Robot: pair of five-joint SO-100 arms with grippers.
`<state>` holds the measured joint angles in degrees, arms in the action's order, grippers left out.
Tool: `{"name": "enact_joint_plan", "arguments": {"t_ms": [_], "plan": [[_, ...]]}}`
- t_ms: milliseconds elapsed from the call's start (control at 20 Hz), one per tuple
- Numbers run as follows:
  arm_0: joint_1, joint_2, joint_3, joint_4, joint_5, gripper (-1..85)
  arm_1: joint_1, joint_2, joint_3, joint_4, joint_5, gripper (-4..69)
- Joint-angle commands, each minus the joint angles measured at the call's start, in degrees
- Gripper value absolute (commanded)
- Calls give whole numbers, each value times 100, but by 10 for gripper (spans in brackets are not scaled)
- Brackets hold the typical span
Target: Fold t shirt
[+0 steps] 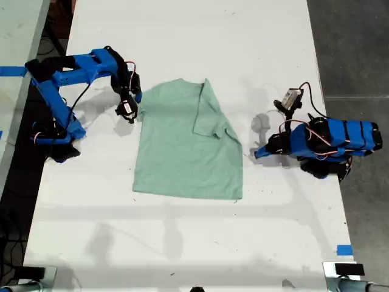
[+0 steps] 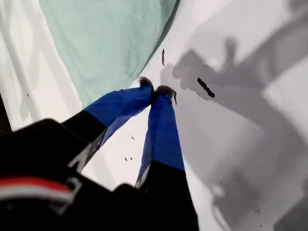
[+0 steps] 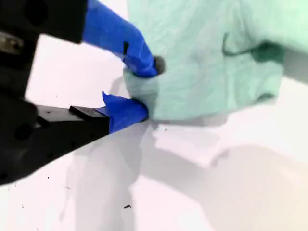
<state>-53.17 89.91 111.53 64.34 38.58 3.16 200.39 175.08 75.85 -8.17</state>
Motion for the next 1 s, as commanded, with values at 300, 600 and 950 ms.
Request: {"name": "enact_joint_plan", "arguments": {"t_ms": [300, 600, 950], "plan": [[1881, 202, -3560, 1846, -1195, -1, 97, 53, 308, 9, 53, 25], [3120, -694, -5625, 1784, -1872, 191, 88, 53, 308, 9, 53, 22], [2083, 2145, -4236, 2681, -1274, -1, 79, 53, 308, 9, 44, 21]]}}
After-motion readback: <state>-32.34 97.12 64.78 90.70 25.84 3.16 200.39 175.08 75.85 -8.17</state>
